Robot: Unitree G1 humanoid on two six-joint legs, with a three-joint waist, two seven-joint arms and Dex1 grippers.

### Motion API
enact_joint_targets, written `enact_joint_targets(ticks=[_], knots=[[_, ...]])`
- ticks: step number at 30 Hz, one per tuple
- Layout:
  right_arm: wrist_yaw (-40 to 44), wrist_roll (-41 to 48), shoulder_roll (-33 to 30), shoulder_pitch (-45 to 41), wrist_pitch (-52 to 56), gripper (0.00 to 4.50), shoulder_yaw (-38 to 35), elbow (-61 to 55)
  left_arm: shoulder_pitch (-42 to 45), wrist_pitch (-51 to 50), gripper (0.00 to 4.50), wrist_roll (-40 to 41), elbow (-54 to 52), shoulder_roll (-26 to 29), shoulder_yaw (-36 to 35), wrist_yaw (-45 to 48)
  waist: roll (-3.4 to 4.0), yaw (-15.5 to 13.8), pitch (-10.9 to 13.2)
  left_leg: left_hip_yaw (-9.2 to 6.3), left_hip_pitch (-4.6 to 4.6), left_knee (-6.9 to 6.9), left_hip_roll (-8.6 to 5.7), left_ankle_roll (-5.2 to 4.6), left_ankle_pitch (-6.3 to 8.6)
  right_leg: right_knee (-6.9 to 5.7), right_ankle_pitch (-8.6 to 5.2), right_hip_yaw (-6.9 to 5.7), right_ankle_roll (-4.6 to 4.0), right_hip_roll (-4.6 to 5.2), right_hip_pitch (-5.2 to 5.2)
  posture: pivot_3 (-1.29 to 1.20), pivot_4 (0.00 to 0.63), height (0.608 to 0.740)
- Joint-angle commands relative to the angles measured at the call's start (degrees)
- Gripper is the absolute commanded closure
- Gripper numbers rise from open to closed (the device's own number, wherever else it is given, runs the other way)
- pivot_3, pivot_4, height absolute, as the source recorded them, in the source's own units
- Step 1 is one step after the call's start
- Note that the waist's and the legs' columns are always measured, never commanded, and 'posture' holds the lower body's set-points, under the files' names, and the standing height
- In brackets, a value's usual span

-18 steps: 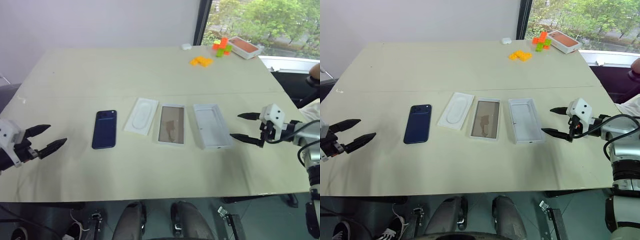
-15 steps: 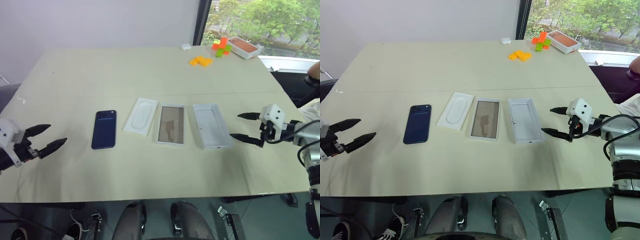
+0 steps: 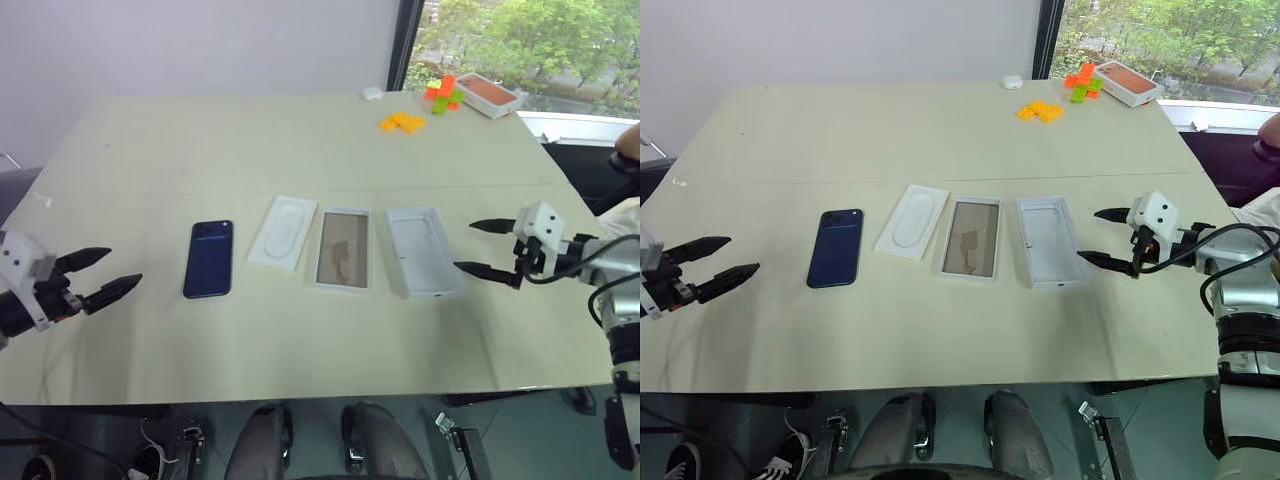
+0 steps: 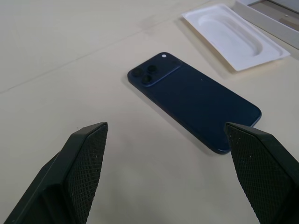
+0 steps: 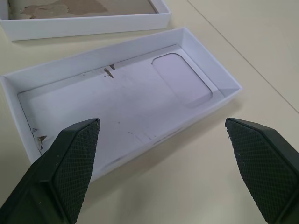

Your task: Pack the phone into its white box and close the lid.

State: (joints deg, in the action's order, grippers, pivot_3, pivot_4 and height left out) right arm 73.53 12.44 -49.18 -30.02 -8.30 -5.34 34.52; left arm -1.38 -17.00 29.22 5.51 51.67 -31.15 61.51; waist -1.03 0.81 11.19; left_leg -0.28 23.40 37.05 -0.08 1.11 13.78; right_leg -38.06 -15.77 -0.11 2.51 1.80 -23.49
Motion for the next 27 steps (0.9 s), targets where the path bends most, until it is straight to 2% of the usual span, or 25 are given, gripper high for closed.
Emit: enact_joint_targets(ticks=[1,11,17,21,27], knots=[[0.03,0.35,-0.22,-1.45,-0.78,0.00,-0.68,-0.29,1.52,-0.71,0.32,1.02,-2.19,0.16,-0.31,-1.05,0.00,-0.01,0.00,0.00,0.00,0.00,0.00,0.00,0.00,0.00,0.01,0.00,0.02,0.00,0.00,0.00,0.150,0.740],[-0.01,0.57,-0.05,-1.52,-0.26,0.00,-0.82,-0.79,4.34,-8.71,0.32,2.36,-4.92,0.19,2.07,-3.80,0.00,0.10,0.00,0.01,-0.01,0.03,0.00,0.00,0.00,-0.01,0.06,0.00,0.12,-0.01,0.02,0.00,0.150,0.740],[3.12,3.16,-0.25,-2.75,10.73,0.00,-0.29,-4.04,7.27,-17.53,0.32,5.65,-7.98,-0.15,3.62,-6.97,0.00,-0.02,0.00,0.00,-0.01,0.05,0.01,0.00,0.00,-0.04,0.06,-0.01,0.11,-0.03,0.03,0.00,0.150,0.740],[1.03,2.47,2.69,-3.68,9.25,0.00,0.58,-8.60,14.81,-24.99,0.32,9.53,-9.29,-4.25,6.03,-13.03,0.01,-0.14,-0.01,0.00,-0.02,0.12,0.00,0.00,0.00,-0.06,0.07,-0.01,0.12,-0.03,0.07,0.00,0.150,0.740],[-3.00,2.30,7.70,-3.24,10.97,0.00,2.89,-18.12,25.43,-33.11,0.32,9.83,-7.05,-12.60,11.62,-23.33,-0.02,-0.17,-0.02,0.00,0.00,0.19,-0.01,-0.01,-0.01,-0.07,0.10,-0.03,0.22,-0.11,0.11,0.00,0.150,0.740]])
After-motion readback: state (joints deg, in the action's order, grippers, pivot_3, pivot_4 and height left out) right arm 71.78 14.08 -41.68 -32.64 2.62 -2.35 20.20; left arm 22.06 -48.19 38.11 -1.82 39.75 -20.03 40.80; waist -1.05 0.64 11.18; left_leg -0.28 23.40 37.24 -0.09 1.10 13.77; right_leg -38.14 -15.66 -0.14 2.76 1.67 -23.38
